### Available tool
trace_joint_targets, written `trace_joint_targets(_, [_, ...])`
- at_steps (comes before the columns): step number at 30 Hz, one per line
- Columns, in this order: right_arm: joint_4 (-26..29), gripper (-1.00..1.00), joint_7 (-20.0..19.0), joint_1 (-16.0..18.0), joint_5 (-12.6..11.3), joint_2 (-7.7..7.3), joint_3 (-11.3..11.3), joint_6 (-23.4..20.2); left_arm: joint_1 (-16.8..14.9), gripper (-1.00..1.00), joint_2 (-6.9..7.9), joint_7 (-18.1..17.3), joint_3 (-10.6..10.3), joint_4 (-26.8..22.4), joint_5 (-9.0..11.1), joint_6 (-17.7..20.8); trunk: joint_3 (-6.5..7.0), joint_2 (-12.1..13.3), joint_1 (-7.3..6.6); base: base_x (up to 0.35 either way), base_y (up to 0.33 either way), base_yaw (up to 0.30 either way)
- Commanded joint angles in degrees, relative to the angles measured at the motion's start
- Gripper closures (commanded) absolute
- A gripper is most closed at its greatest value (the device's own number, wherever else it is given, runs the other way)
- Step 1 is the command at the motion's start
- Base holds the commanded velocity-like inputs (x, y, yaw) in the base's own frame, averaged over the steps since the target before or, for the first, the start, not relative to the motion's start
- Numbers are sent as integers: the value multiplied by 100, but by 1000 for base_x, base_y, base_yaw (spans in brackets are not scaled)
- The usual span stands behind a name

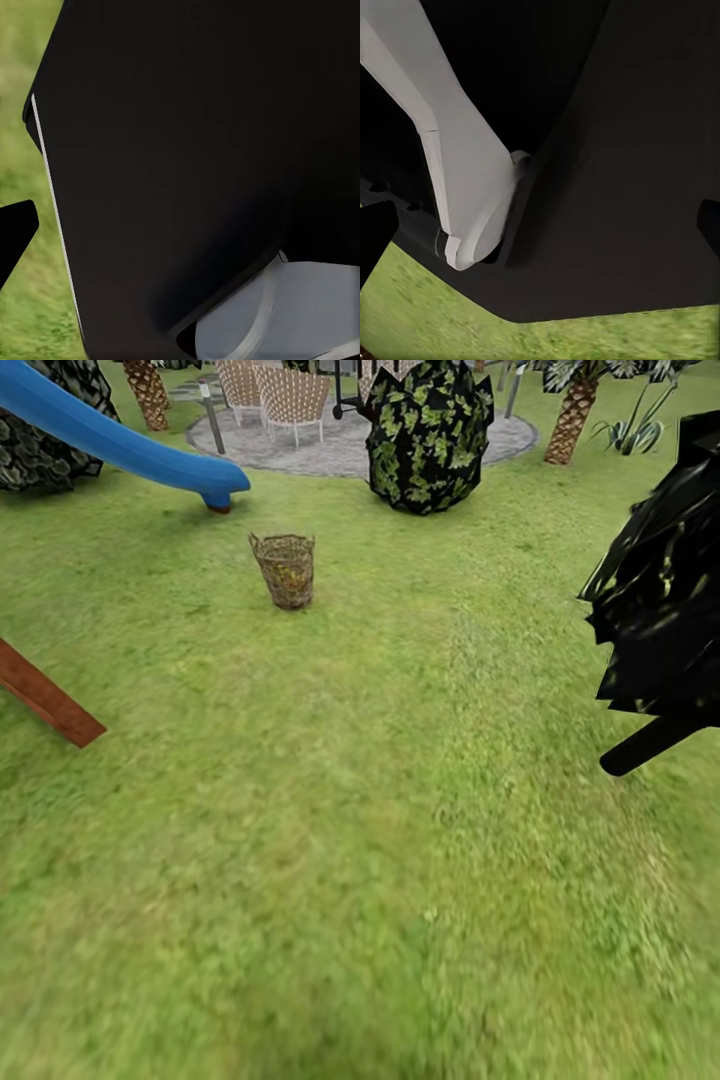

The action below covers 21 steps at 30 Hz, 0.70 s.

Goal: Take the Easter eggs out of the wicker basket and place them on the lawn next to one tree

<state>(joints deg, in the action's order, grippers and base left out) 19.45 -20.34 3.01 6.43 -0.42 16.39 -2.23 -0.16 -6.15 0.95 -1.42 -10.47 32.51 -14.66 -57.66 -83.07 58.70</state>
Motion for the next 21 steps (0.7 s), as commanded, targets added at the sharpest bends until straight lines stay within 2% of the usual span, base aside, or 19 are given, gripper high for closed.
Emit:
trace_joint_targets(1, [16, -100, -22, -2, 60, -1, -14, -23, -2, -100, -1, 10, -16, 2, 19, -18, -3, -1, 3, 327, 153, 0])
trace_joint_targets(21, [15, -100, -22, -2, 60, 4, -5, -23, -2, -100, -1, 10, -16, 2, 19, -19, -3, -1, 3, 334, 92, 0])
